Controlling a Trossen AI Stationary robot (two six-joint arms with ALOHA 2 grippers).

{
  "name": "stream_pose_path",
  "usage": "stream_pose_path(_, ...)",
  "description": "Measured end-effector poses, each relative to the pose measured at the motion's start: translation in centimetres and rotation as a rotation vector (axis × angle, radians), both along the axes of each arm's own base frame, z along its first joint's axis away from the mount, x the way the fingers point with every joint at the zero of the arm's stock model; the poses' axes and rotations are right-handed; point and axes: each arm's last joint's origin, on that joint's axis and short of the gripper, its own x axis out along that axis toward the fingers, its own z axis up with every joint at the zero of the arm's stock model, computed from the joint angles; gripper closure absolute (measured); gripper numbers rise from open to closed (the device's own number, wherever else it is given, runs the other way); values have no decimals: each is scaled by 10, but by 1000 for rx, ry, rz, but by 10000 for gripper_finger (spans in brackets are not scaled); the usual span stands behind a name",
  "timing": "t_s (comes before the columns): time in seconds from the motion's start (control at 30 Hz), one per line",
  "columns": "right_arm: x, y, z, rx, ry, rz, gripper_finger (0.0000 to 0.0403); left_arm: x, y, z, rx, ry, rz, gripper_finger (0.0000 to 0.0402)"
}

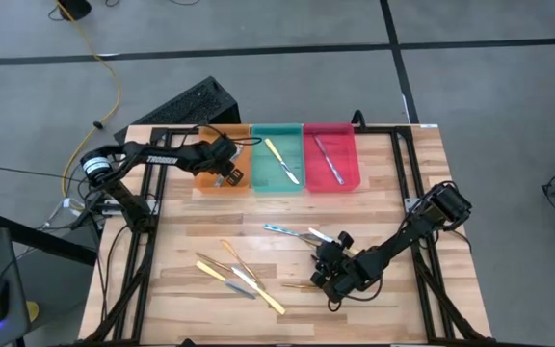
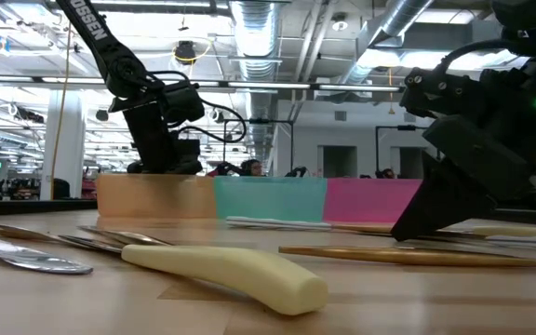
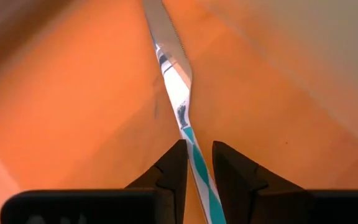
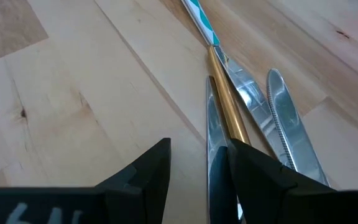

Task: Sort silverware by color (type)
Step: Put the blue patterned table knife into the red bin

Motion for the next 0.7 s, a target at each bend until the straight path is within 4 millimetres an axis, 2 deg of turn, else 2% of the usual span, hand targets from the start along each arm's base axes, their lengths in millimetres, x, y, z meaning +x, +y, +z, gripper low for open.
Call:
stream_pose_path(0.2, 0, 0, 0, -4, 3, 5, 217, 0, 0, 0, -1, 0, 3, 395)
stream_pose_path(0.7, 0, 0, 0, -5, 4, 6, 217, 1, 2, 2, 56, 3, 23, 401)
